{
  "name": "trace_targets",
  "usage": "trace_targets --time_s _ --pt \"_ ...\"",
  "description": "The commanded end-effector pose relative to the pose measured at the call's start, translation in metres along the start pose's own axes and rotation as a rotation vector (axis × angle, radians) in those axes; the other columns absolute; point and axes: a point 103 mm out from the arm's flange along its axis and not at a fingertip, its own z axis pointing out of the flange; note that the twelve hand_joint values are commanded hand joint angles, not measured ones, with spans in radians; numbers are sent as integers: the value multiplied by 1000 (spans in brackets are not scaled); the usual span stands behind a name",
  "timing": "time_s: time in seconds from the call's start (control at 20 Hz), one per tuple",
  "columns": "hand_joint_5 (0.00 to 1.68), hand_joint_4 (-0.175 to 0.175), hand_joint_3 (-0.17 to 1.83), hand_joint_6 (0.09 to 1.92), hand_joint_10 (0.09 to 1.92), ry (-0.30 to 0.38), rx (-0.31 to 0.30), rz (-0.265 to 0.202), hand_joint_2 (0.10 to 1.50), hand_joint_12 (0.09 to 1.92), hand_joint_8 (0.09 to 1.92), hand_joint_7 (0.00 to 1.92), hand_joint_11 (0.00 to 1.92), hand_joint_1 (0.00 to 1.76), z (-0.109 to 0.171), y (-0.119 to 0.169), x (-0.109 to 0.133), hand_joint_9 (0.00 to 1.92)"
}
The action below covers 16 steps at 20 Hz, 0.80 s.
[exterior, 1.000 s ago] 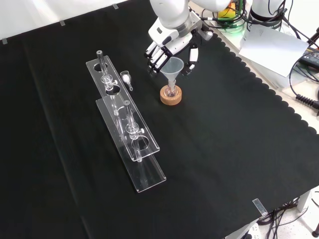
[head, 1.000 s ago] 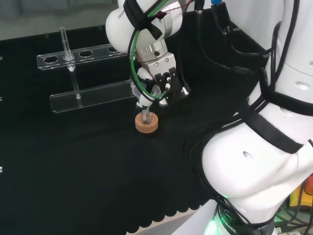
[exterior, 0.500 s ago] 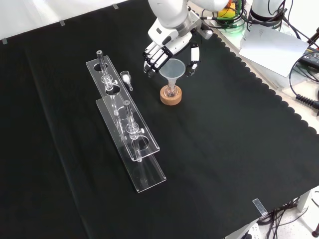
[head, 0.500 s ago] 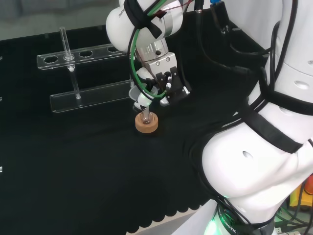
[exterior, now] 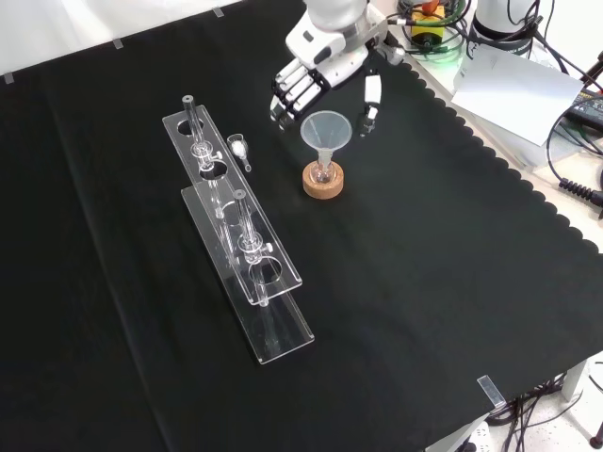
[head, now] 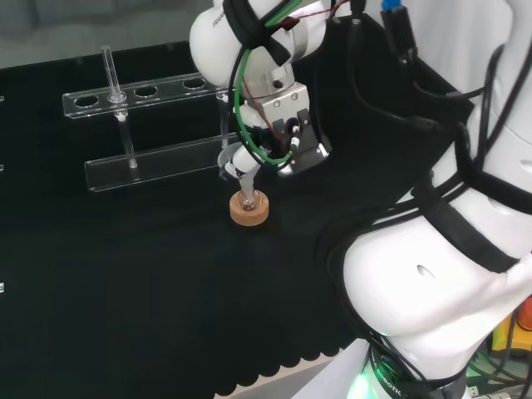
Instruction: Place the funnel on the round-bottom flask.
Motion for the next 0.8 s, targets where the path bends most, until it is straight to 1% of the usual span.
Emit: trace_targets --time_s 0.05,0.15,0.2,0.35,0.45,0.6,0.8 --pt "127 -53 287 87 773 19 -69 9 681 1436 87 64 0 466 -17 -16 -18 48" --pt "143 -54 274 87 773 20 -79 20 688 1458 87 90 0 462 -22 -20 -24 78" --pt "152 -55 261 87 764 21 -82 26 696 1468 120 95 0 461 -24 -23 -27 97" --pt "177 -58 212 87 746 34 -92 45 723 1497 386 29 0 459 -30 -28 -38 147" --pt "188 -59 200 87 748 40 -97 57 735 1513 497 7 0 459 -33 -30 -45 170" --pt "199 -61 198 87 749 54 -99 71 744 1525 558 0 0 462 -34 -31 -52 190" --pt "209 -62 199 87 748 57 -95 77 752 1532 591 0 0 469 -36 -30 -59 203"
